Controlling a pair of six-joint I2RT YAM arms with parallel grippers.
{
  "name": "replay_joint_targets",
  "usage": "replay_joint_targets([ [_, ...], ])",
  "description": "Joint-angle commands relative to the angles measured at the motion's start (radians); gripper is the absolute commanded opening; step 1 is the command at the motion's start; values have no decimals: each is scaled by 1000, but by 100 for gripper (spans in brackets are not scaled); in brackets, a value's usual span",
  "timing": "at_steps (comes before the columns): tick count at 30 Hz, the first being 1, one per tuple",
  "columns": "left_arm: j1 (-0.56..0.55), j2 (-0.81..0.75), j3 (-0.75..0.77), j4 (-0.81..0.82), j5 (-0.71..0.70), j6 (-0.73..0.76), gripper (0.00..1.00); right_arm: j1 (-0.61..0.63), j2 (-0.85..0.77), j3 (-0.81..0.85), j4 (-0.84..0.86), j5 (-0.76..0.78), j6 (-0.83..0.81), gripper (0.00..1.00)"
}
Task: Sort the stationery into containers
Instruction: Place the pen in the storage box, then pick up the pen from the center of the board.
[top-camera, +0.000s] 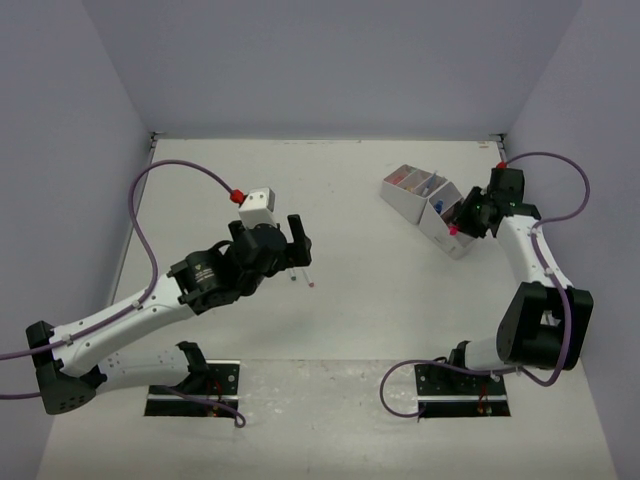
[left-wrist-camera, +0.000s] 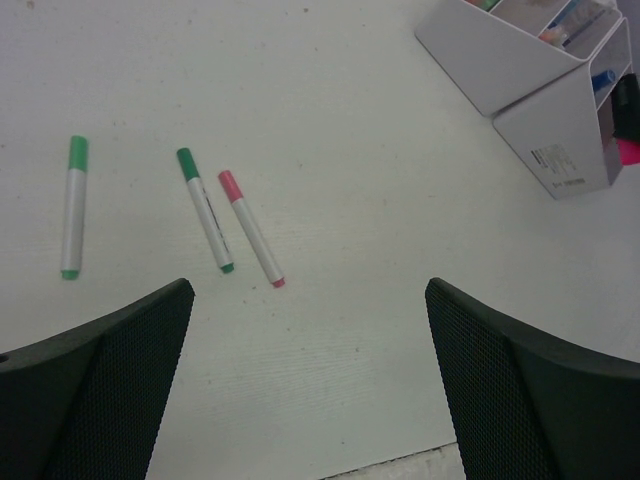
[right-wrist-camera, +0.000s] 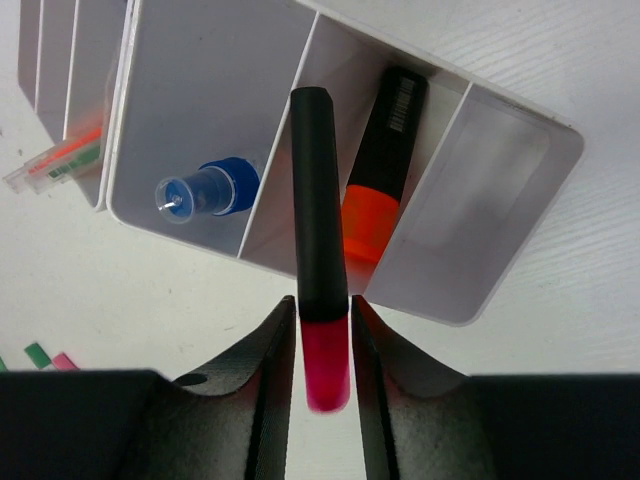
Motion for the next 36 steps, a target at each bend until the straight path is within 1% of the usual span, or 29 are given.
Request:
replay_joint_targets([
  [1, 5, -31, -5, 28, 6, 27, 100, -3, 16, 50, -21, 24, -20, 34],
  [3, 5, -35, -6, 26, 1, 30, 100, -3, 19, 49, -22, 22, -20, 37],
  [6, 5, -35, -6, 25, 1, 33, 100, -3, 19, 49, -20, 16, -20, 38],
  [8, 5, -32, -7, 26, 1, 34, 100, -3, 13, 54, -24, 13, -21, 42],
  [12, 4, -22, -17, 22, -30, 15, 100, -1, -49, 60, -31, -19, -18, 49],
  [14, 5, -13, -24, 17, -60, -23, 100, 7, -94, 61, -33, -45, -16, 53],
  [15, 7, 2, -35, 7, -96, -62, 100, 25, -149, 63, -37, -35, -13, 56],
  [17, 33, 36, -41, -16, -115, -111, 100, 75, -236, 55, -31, -14, -8, 62],
  [19, 74, 92, -47, -18, -90, -130, 100, 175, -328, 46, -29, 25, -6, 67],
  [22, 189, 163, -50, 1, -10, -111, 100, 303, -405, 17, -28, 92, -6, 79],
  [23, 227, 191, -51, 4, 12, -100, 100, 332, -430, 1, -30, 98, -12, 82],
  [25, 256, 227, -54, 2, 14, -97, 99, 348, -455, -20, -24, 97, -21, 92],
  [26, 284, 247, -59, 0, 2, -99, 97, 351, -483, -46, -12, 84, -31, 98],
  [27, 325, 258, -65, 12, -2, -99, 93, 352, -514, -84, 4, 70, -34, 99],
  [28, 351, 269, -76, 31, -5, -95, 91, 350, -530, -106, 21, 49, -37, 99],
  [29, 375, 294, -89, 54, 6, -76, 88, 349, -539, -123, 43, -19, -53, 99],
  [30, 421, 316, -105, 87, 21, -64, 85, 349, -535, -127, 42, -57, -62, 99],
  [32, 493, 384, -109, 100, 67, -48, 82, 351, -517, -112, 26, -130, -84, 99],
  [33, 517, 414, -108, 105, 81, -43, 78, 350, -507, -107, 23, -157, -88, 99],
  [34, 533, 435, -110, 108, 83, -41, 72, 349, -504, -106, 24, -166, -89, 99],
  [36, 556, 479, -130, 133, 81, -30, 56, 349, -515, -113, 34, -171, -85, 99],
])
